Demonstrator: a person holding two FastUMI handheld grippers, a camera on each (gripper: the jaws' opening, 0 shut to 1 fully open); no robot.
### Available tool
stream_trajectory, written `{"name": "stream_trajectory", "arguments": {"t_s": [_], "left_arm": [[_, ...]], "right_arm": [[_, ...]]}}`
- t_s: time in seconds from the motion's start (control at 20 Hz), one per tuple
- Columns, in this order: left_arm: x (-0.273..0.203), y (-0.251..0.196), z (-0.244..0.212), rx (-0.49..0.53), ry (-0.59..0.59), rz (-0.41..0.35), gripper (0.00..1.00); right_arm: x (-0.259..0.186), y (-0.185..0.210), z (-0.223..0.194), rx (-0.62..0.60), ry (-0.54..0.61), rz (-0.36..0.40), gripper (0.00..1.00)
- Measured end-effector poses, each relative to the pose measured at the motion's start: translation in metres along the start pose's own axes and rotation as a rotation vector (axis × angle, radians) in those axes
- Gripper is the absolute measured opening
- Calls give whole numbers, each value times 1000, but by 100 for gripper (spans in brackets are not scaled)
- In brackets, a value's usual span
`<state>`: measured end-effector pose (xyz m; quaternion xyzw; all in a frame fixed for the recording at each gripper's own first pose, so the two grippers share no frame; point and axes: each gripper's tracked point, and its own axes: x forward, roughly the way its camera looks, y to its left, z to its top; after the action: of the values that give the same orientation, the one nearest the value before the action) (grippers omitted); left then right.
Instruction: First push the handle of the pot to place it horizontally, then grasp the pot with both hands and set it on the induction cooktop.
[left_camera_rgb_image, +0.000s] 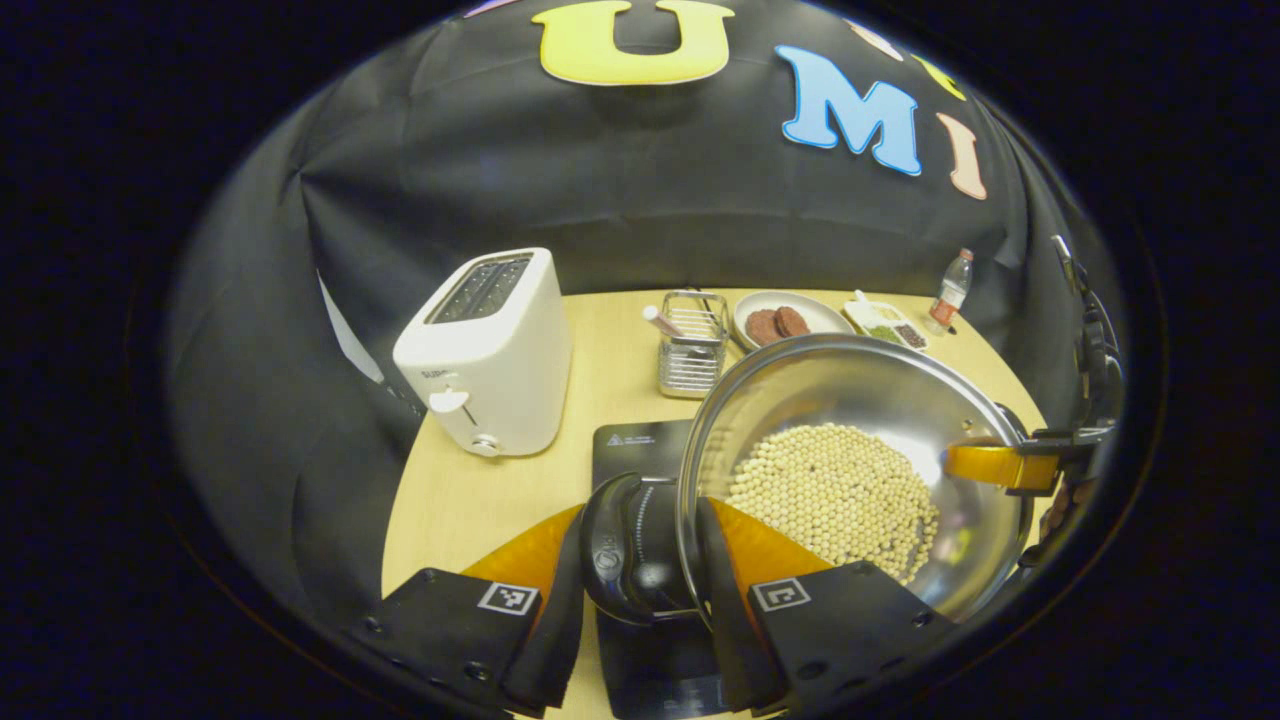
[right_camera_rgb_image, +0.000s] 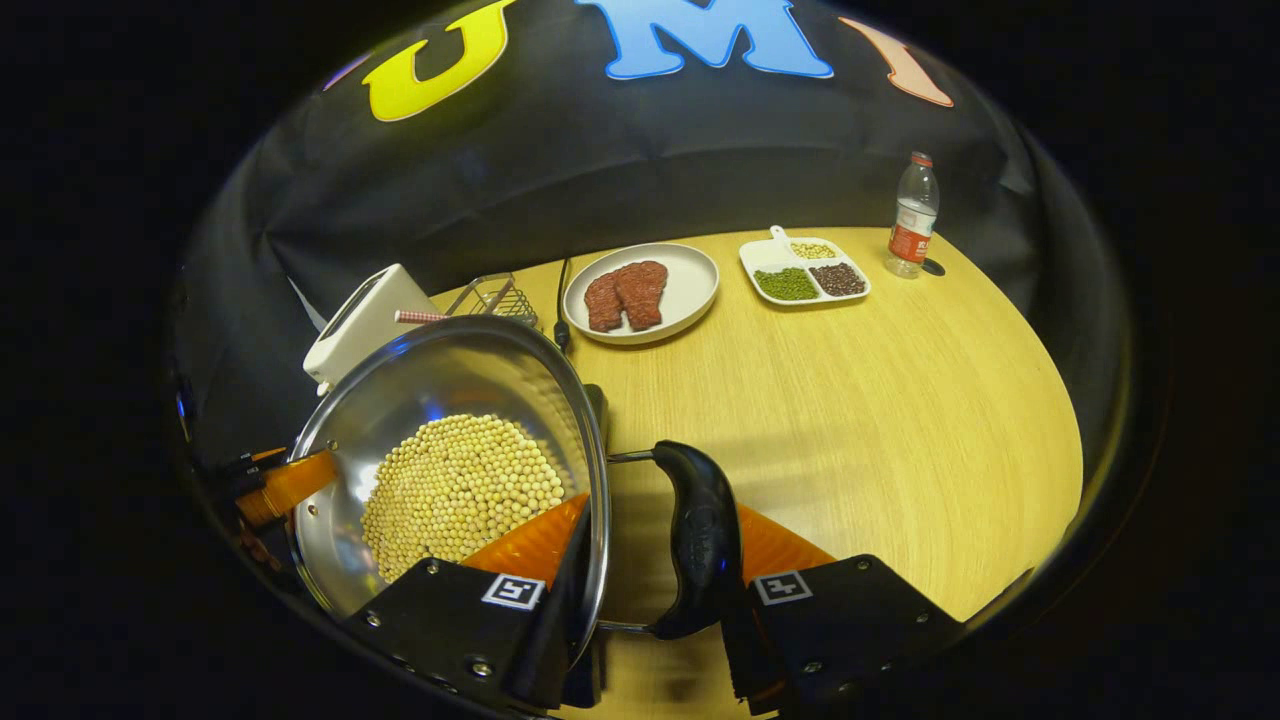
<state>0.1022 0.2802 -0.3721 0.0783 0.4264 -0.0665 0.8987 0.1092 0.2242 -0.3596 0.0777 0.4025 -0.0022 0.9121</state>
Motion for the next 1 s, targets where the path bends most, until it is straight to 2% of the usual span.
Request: {"name": "stream_trajectory", "arguments": {"t_s": [0.2,0.25,0.3,0.5,0.55,0.6,0.75,0.8,1.0], "left_arm": [[7,20,-6,4,2,-4,63],[8,24,-7,3,-1,-6,67],[10,27,-8,6,-6,-6,63],[20,41,-9,3,-10,-5,64],[23,43,-10,1,-12,-6,60],[25,44,-10,-2,-14,-4,64],[33,41,-10,-11,-17,-10,63],[37,39,-11,-11,-16,-18,67],[48,35,-13,-12,-14,-42,63]], "right_arm": [[6,17,-7,-3,11,-1,61],[9,20,-8,-4,11,-3,62],[10,23,-3,-4,13,-3,62],[21,31,-6,1,16,-6,61],[24,33,-11,0,14,-7,61],[26,34,-10,1,12,-7,61],[31,30,-5,-3,10,-14,61],[30,28,-5,-5,13,-22,61],[34,22,-9,0,12,-40,61]]}}
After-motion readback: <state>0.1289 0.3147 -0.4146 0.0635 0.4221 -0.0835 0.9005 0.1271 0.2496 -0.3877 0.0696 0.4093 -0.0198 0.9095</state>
